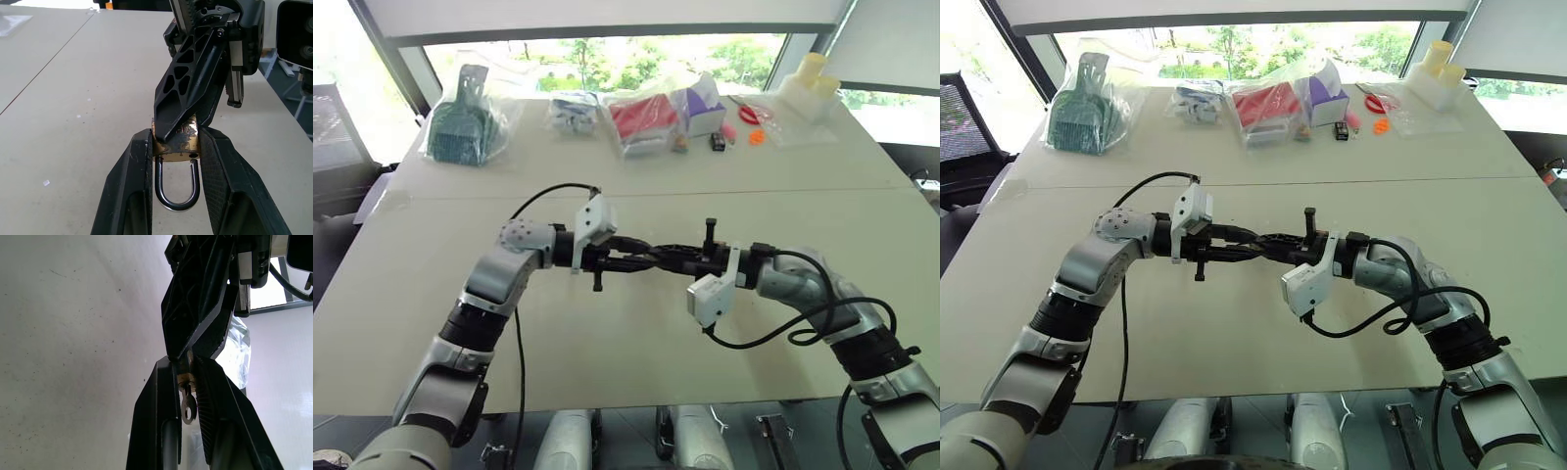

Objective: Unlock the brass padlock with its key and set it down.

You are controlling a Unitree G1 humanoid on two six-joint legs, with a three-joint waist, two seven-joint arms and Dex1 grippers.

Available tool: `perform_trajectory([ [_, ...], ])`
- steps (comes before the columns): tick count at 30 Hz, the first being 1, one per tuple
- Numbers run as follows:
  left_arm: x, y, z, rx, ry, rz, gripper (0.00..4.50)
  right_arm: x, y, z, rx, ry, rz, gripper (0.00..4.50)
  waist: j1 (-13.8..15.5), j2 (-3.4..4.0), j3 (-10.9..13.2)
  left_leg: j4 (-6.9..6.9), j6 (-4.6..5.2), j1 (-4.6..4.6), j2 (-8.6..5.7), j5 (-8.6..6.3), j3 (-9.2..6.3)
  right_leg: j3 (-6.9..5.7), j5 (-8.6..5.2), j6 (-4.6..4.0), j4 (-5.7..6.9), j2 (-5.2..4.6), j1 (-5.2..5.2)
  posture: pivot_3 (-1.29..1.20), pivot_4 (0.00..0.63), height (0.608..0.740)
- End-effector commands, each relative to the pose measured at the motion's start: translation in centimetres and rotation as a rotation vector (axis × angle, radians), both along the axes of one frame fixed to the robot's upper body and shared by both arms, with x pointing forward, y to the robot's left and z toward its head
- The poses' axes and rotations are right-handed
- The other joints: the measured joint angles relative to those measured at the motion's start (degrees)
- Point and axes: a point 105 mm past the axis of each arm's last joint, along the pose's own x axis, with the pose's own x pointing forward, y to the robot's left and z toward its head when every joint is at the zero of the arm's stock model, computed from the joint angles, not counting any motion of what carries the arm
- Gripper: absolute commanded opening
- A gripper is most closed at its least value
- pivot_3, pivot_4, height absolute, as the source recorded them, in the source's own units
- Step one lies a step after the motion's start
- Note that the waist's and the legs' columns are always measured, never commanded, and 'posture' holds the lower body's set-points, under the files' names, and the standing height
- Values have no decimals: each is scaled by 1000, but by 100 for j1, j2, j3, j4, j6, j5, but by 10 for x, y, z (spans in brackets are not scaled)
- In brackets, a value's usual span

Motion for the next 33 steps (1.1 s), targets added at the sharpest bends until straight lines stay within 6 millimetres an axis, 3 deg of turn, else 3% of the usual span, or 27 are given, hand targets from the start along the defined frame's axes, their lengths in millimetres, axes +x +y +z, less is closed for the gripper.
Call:
perform_trajectory([
  [1,0,-3,5,5,-30,-1,747,-4,5,19,65,-57,34,24,2,0,0,0,0,0,0,0,1,0,0,0,0,0,0,0,150,740],
  [7,0,-2,5,-1,-18,12,747,-2,4,17,55,-48,21,24,3,0,0,0,0,0,0,0,0,0,0,0,0,-1,0,0,150,740],
  [15,2,7,14,-34,-41,82,4380,2,3,15,56,-32,0,0,3,0,0,0,0,0,0,0,0,1,0,0,0,-1,0,0,150,740],
  [19,-2,13,20,-54,-47,97,4450,2,2,15,58,-23,-5,0,-2,0,0,0,0,0,1,0,-1,1,0,0,0,-1,0,0,150,740],
  [22,-5,17,25,-75,-50,112,3592,1,2,14,58,-17,-7,0,4,0,0,0,0,0,2,0,-2,1,0,0,0,-1,0,0,150,740],
  [29,-7,22,30,-117,-32,141,329,1,2,13,55,-10,-9,0,2,0,0,0,-1,0,1,0,-2,2,0,0,1,-2,1,0,150,740],
  [30,-8,21,29,-115,-29,137,85,1,2,13,55,-10,-9,0,1,0,0,0,-1,0,1,1,-1,1,0,0,1,-2,1,0,150,740],
  [33,-10,22,21,-83,-18,133,85,1,2,14,53,-12,-9,0,-1,0,0,0,-1,0,1,1,-1,2,0,0,1,-2,1,0,150,740],
])
